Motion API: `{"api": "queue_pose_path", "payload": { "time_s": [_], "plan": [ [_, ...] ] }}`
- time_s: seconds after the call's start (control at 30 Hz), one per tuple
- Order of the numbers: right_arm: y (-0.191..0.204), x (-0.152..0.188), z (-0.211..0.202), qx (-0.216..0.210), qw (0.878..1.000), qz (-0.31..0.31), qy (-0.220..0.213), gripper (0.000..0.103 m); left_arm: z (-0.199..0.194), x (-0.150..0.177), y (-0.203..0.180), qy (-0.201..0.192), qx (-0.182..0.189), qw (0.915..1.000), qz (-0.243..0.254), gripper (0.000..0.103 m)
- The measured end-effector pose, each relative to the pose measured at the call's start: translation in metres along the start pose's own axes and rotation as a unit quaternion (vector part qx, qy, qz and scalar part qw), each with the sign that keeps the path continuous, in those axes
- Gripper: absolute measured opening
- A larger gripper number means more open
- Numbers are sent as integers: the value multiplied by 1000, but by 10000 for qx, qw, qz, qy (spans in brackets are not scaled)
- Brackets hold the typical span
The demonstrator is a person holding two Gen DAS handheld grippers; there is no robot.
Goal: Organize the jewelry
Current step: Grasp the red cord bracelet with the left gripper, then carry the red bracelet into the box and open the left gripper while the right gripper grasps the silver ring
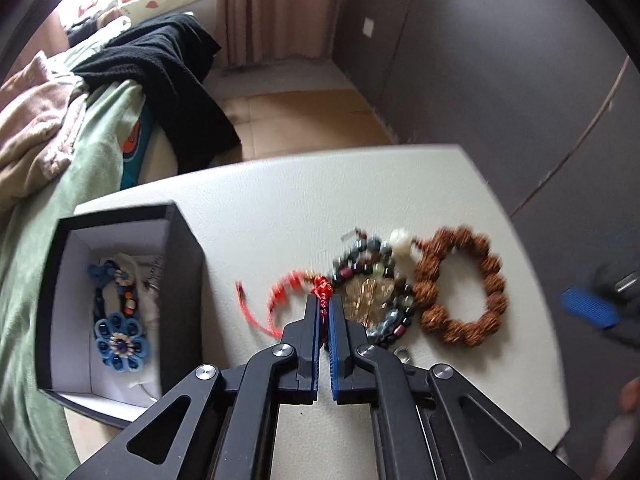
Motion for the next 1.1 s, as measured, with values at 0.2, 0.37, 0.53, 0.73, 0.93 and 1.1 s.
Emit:
{"api": "queue_pose_path", "payload": {
  "time_s": [0.2, 0.37, 0.53, 0.73, 0.93, 1.1],
  "plan": [
    [10, 10, 16, 71, 9994, -233, 254, 76, -17, -8, 14, -164, 203, 9992, -288, 3],
    [22, 24, 30, 165, 9967, -568, 561, 64, -29, -15, 28, -279, 311, 9980, -483, 3],
    [36, 40, 47, 220, 9913, -892, 943, 45, -45, -21, 45, -436, 458, 9955, -700, 3],
    [44, 55, 66, 356, 9850, -1150, 1235, 34, -61, -25, 60, -598, 585, 9923, -913, 3],
    [43, 60, 82, 755, 9792, -1368, 1296, 33, -69, -27, 75, -688, 675, 9891, -1116, 3],
    [50, 59, 88, 1211, 9699, -1746, 1193, 28, -72, -28, 92, -713, 692, 9865, -1300, 3]
  ]
}}
Point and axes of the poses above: each gripper's, at about its wrist camera, not at the fingertips, and z roughly the way its jaws point, y to its left, x to its underside, the point moved 7 cm from there along z, roughly the way its jaws point, and after that the axes turned 9 degrees about -x, right-handed, at the moved point
